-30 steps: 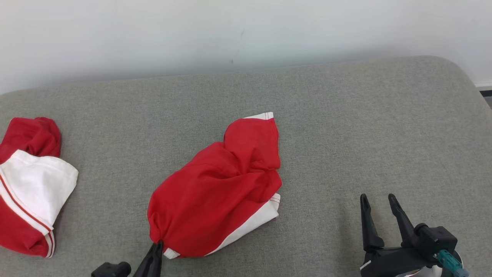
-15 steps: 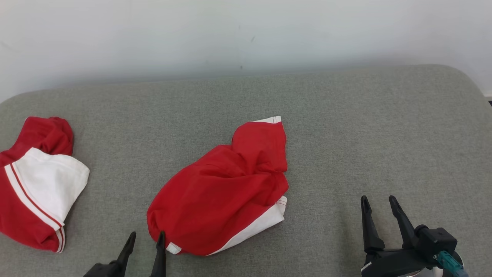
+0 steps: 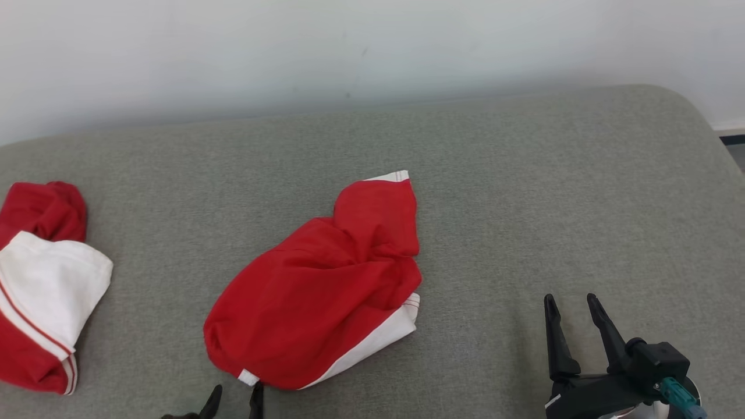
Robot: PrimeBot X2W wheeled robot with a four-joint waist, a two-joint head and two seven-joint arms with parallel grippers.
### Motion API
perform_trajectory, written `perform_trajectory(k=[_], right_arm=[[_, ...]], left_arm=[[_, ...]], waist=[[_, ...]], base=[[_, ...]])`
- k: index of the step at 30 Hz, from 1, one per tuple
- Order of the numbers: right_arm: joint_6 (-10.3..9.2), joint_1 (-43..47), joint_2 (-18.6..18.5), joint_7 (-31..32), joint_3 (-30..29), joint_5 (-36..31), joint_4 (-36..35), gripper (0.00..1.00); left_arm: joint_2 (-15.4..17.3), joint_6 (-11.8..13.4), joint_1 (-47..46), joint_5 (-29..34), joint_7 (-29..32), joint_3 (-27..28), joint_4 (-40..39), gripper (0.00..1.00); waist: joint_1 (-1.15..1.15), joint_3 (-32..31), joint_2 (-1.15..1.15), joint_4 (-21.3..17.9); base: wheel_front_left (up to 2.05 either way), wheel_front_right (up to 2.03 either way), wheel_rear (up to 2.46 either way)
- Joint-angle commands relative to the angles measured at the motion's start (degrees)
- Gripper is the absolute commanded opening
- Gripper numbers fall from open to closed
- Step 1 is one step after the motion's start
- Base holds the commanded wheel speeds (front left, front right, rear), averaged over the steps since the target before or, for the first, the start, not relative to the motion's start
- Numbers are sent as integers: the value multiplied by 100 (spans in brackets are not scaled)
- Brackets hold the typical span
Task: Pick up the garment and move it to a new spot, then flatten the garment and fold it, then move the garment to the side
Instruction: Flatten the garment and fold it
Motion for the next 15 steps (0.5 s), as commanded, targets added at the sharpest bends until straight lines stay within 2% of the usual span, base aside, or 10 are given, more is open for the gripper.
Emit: perform_trajectory(k=[1, 4, 5, 6, 7, 8, 9, 15], right_arm=[[-13, -23, -6, -3, -12, -27, -15, 100], [-13, -21, -6, -3, -33, -39, -19, 100], [-13, -15, -6, -3, -32, -40, -26, 100], [-13, -6, -5, -3, -36, -39, -31, 100], [-13, 1, -6, -3, -42, -38, -35, 100], [-13, 10, -6, -3, -56, -36, -34, 100], [-13, 24, -6, -3, -66, -36, -33, 100], [-13, 49, -5, -3, -75, -35, -35, 100]], left_arm=[[-36, -47, -103, -4, -37, 2, 65, 100], [-101, -161, -229, -36, -47, 21, 206, 100], [-104, -202, -277, -18, -50, 19, 229, 92], [-125, -230, -325, -15, -52, 49, 233, 73], [-141, -261, -354, -8, -57, 64, 235, 43], [-152, -289, -376, 22, -59, 88, 209, 31], [-163, -292, -400, 59, -60, 130, 149, 0], [-246, -389, -311, 223, -50, 323, -83, 0]], waist=[[0, 23, 0, -83], [0, 38, 0, -144], [0, 43, 0, -158], [0, 45, 0, -164], [0, 45, 0, -167], [0, 43, 0, -163], [0, 37, 0, -151], [0, -3, 0, -17]], base=[[0, 0, 0], [0, 0, 0], [0, 0, 0], [0, 0, 0], [0, 0, 0], [0, 0, 0], [0, 0, 0], [0, 0, 0]])
